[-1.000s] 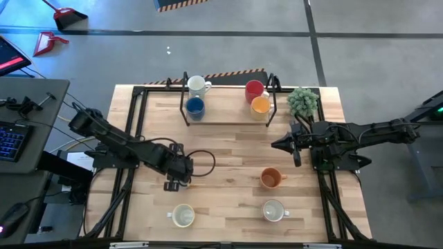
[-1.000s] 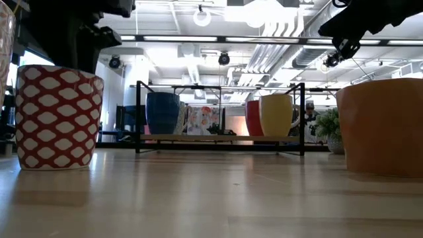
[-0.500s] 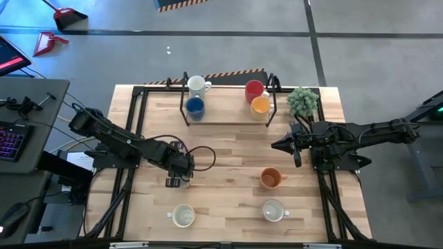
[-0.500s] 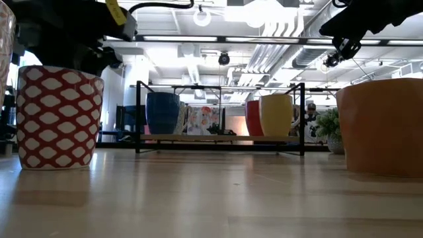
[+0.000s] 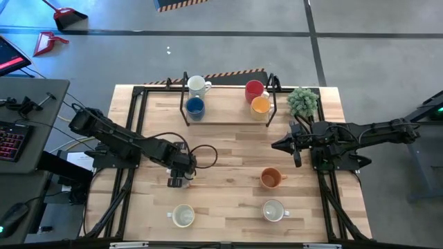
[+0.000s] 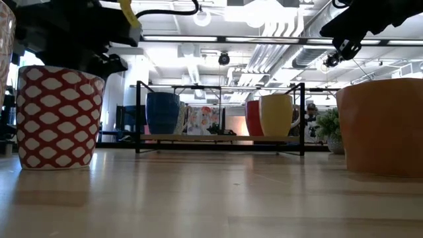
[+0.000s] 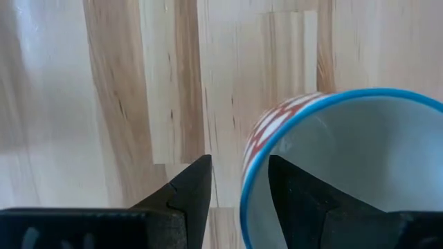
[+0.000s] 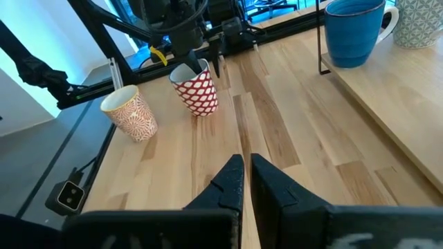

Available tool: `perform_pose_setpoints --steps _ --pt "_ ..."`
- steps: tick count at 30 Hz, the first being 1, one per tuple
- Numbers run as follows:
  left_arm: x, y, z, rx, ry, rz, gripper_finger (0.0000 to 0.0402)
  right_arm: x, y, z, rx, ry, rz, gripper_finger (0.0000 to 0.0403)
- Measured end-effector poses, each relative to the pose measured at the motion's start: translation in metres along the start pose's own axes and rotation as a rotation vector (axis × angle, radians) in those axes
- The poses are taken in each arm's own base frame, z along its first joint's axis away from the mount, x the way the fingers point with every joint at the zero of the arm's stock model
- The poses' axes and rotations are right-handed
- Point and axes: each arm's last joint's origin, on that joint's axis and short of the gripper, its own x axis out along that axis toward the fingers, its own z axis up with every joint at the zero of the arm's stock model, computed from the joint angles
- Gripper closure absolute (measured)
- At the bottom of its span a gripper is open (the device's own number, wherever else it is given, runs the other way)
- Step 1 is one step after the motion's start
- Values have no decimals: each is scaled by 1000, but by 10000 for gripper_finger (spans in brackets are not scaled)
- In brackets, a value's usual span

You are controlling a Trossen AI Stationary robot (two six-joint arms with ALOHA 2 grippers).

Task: Place coffee mugs
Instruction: Put the white red mug on the shelf

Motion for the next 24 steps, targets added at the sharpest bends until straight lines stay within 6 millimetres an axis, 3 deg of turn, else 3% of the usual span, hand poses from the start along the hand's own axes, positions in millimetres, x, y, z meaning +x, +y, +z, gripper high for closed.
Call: perform_pose_setpoints --steps 8,15,24 --pt "6 -1 1 26 28 -18 283 0 0 0 -14 1 0 398" --pt "19 -4 3 66 78 -40 387 0 0 0 -14 3 -1 398" --pt "19 14 18 -16 -35 -108 394 0 0 0 -22 3 -1 398"
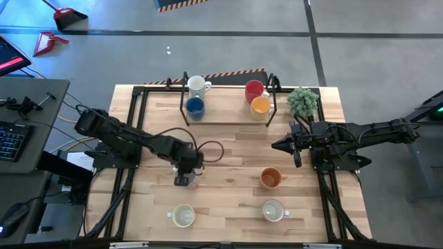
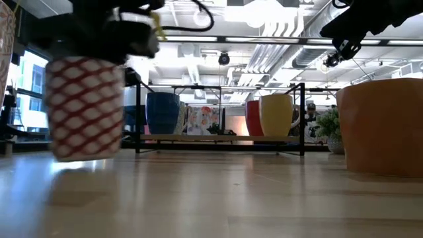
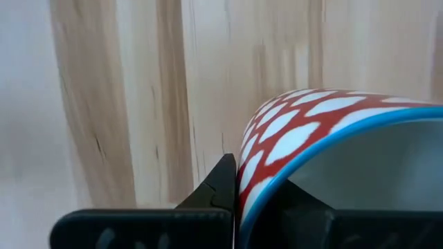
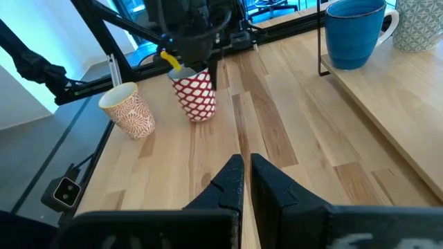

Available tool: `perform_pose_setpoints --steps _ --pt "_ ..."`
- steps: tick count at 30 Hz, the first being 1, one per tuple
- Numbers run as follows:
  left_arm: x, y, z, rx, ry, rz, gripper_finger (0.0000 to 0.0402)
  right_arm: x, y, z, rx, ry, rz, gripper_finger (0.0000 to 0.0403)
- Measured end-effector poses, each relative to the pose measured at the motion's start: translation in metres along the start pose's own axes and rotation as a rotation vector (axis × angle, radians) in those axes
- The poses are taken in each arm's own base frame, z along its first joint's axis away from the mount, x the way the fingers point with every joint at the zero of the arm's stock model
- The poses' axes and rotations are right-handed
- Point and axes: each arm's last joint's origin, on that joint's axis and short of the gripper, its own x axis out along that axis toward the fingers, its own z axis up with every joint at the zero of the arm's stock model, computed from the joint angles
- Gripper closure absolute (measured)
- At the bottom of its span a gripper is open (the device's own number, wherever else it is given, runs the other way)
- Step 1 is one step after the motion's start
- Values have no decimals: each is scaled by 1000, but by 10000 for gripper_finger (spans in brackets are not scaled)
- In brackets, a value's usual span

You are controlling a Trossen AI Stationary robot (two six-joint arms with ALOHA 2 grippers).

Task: Place coffee mugs
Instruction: Put the white red mug on the shelf

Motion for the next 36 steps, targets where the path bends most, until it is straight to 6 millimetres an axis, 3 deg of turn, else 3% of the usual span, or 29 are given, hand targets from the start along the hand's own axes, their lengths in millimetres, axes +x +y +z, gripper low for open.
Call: perform_pose_setpoints --steps 6,11,19,27,36 --pt "-14 22 23 -6 -125 5 394 0 0 -1 -19 6 -2 398" --pt "-38 41 41 13 -186 49 394 0 0 -1 -18 6 -1 398" --pt "-101 78 59 49 -173 179 394 0 0 0 -23 2 -10 398" --pt "-151 125 70 40 -293 311 394 0 0 2 -28 -25 -22 398" --pt "-140 178 97 64 -175 350 394 0 0 4 -20 -45 -16 398"
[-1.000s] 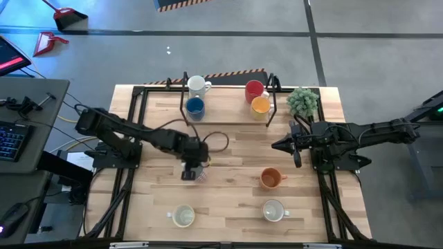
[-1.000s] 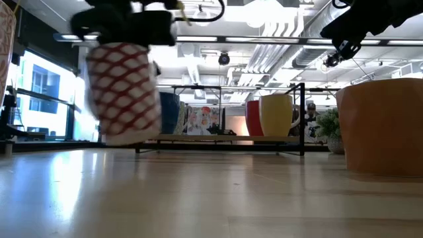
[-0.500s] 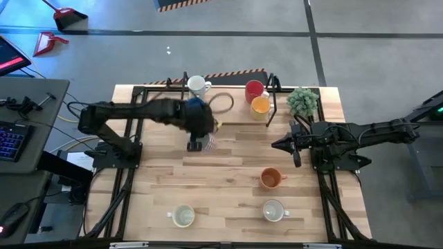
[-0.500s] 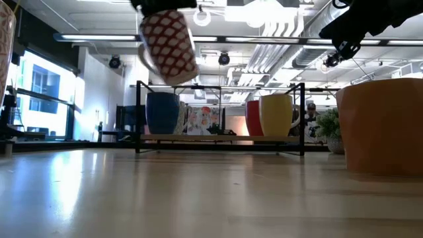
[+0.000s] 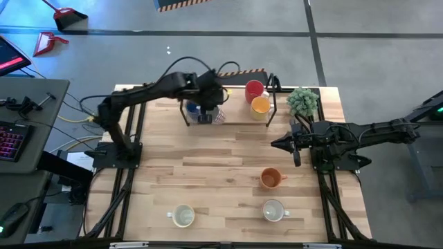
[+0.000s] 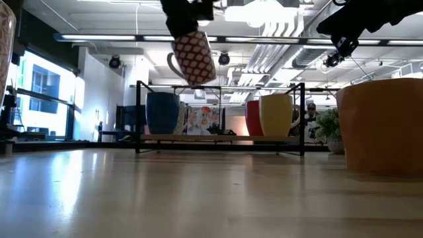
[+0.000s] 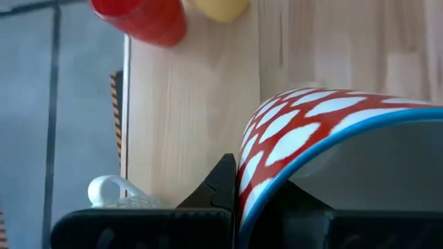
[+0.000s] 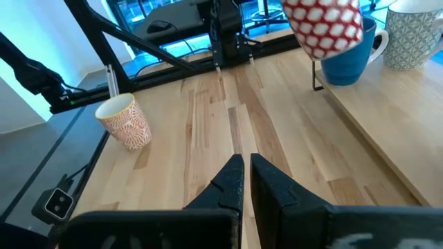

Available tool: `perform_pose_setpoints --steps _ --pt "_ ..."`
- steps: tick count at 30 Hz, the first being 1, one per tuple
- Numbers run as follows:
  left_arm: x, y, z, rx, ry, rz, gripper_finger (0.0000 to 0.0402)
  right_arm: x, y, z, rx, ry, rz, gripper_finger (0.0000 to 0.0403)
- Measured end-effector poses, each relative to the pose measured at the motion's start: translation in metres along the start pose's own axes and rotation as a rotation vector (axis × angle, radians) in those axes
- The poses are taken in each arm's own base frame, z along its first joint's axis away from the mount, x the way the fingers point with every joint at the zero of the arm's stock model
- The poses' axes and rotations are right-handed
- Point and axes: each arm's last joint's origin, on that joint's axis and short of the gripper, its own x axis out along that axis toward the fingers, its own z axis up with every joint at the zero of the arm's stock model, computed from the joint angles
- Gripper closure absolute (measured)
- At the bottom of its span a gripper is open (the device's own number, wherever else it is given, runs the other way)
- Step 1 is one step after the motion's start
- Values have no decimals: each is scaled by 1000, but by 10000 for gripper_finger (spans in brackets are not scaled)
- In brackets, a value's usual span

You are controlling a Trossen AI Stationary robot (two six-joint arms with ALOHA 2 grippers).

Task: Place coffee mugs
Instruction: Put the white red mug on the shelf

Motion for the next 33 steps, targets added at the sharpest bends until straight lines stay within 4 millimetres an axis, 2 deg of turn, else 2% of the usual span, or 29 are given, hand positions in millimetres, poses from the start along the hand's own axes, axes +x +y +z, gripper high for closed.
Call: perform_pose_setpoints --steps 11,20,29,33 --pt "37 39 28 104 66 -4 394 0 0 0 5 0 0 398" --pt "81 42 26 163 172 -65 394 0 0 1 -3 -5 1 398" --pt "108 50 20 160 194 -111 394 0 0 1 -11 -15 4 398" --pt "114 55 17 168 199 -109 394 0 1 2 -16 -24 7 398"
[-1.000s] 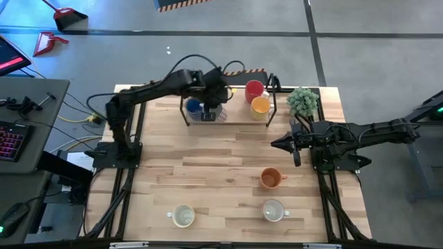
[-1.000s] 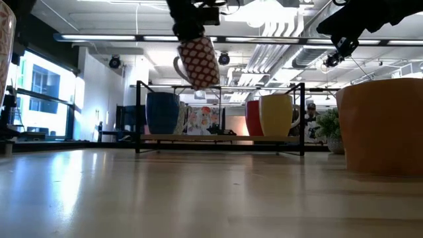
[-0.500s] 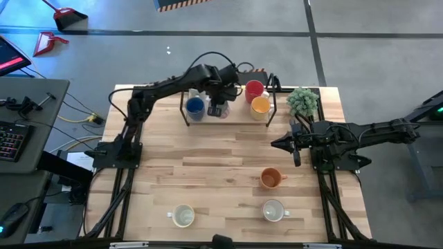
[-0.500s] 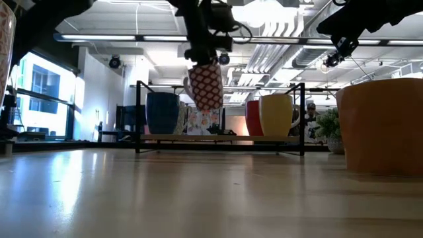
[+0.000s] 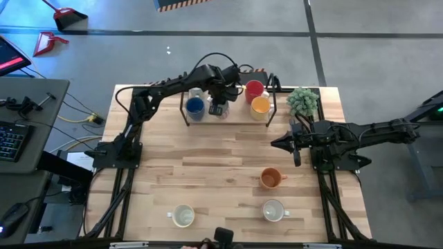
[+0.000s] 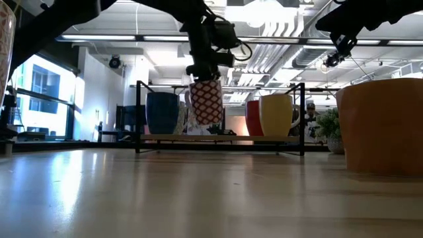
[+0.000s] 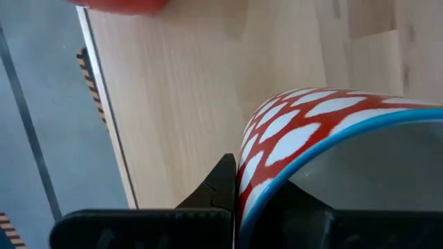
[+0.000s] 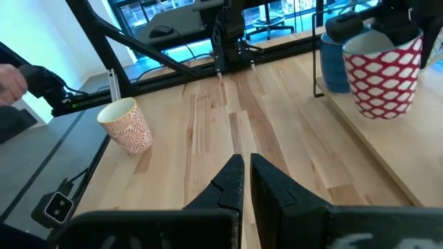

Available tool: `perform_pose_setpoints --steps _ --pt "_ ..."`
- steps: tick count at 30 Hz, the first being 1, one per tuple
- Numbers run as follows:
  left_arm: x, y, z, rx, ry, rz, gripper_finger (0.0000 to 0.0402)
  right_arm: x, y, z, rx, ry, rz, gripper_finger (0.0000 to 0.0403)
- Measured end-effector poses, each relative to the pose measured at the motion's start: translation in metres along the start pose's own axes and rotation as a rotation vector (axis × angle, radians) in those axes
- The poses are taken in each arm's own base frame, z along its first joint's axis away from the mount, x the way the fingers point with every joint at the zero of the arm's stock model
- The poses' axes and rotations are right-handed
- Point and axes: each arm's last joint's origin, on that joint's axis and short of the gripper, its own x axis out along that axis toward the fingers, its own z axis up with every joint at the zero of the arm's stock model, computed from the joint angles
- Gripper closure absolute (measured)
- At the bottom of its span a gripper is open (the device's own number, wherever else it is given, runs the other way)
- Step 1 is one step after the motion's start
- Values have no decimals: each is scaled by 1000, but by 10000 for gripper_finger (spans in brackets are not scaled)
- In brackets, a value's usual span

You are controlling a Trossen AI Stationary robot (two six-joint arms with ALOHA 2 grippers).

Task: Place coffee mugs
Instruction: Put the white red mug on the shelf

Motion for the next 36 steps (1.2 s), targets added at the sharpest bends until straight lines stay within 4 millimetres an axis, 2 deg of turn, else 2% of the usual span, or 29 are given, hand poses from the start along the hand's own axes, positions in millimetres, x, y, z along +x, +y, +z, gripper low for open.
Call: perform_pose_setpoints --steps 9,21,28,36 --pt "13 8 -5 -17 3 -25 394 0 1 3 -17 -30 8 398" --pt "14 12 -6 9 -25 -25 384 0 1 3 -17 -34 9 398" --pt "23 9 -9 15 1 -47 393 0 1 3 -12 -34 10 398" --pt "24 11 -9 15 3 -13 378 0 1 3 -12 -34 10 398"
